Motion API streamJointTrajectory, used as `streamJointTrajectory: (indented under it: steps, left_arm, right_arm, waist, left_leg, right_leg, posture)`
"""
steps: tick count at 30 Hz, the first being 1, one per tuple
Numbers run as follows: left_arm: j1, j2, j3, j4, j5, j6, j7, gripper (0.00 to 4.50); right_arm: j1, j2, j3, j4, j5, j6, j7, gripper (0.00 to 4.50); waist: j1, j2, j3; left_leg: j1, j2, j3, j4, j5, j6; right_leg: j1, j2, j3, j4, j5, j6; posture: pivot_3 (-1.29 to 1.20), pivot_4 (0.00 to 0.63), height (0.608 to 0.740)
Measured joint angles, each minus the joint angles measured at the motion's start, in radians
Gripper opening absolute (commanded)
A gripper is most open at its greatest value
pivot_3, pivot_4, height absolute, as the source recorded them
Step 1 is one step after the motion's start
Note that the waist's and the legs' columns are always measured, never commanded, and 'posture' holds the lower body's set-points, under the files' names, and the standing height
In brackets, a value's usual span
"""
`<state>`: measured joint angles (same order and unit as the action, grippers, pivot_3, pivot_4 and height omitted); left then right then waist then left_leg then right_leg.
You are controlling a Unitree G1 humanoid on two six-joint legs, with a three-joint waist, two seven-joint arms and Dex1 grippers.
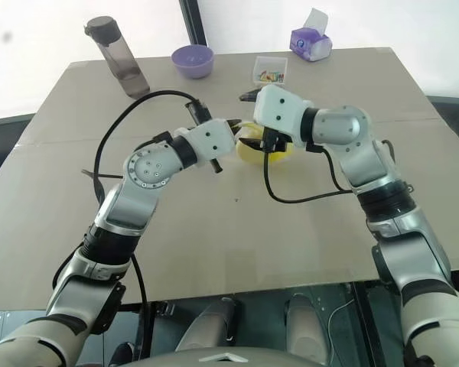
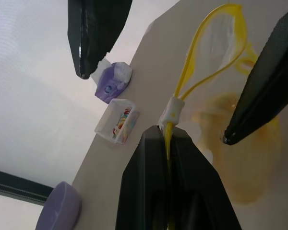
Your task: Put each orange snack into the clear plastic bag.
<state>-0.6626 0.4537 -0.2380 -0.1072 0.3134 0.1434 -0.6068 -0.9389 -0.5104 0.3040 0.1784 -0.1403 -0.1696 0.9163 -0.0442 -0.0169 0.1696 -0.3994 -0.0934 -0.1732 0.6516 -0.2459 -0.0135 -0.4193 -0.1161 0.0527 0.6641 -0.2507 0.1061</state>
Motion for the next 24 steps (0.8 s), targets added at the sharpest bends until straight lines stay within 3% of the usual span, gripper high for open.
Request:
streamJointTrajectory:
  steps: [3,6,12,24]
  left_arm:
    - [0.000,0.001,0.000,0.000,0.000,0.000,0.000,0.00]
    - [0.000,0.001,0.000,0.000,0.000,-0.002,0.000,0.00]
    - [0.000,0.001,0.000,0.000,0.002,-0.009,0.002,0.00]
    - [0.000,0.001,0.000,0.001,0.019,-0.021,0.004,0.00]
  right_arm:
    - [0.000,0.001,0.004,0.006,-0.008,-0.016,0.003,3.86]
    - [0.000,0.001,0.004,0.020,-0.012,-0.026,0.006,3.08]
    - [0.000,-0.001,0.004,0.037,-0.031,-0.037,0.008,0.21]
    - [0.000,-0.001,0.004,0.039,-0.045,-0.042,0.008,0.21]
  waist:
    - [0.000,0.000,0.000]
    - [0.000,0.000,0.000]
    - [0.000,0.000,0.000]
    - [0.000,0.000,0.000]
  left_leg:
    - [0.000,0.000,0.000,0.000,0.000,0.000]
    - [0.000,0.000,0.000,0.000,0.000,0.000]
    - [0.000,0.000,0.000,0.000,0.000,0.000]
    - [0.000,0.000,0.000,0.000,0.000,0.000]
  right_leg:
    - [0.000,0.000,0.000,0.000,0.000,0.000]
    - [0.000,0.000,0.000,0.000,0.000,0.000]
    - [0.000,0.000,0.000,0.000,0.000,0.000]
    - [0.000,0.000,0.000,0.000,0.000,0.000]
  posture:
    - [0.00,0.150,0.740]
    - [0.00,0.150,0.740]
    - [0.00,0.150,0.740]
    - [0.00,0.150,0.740]
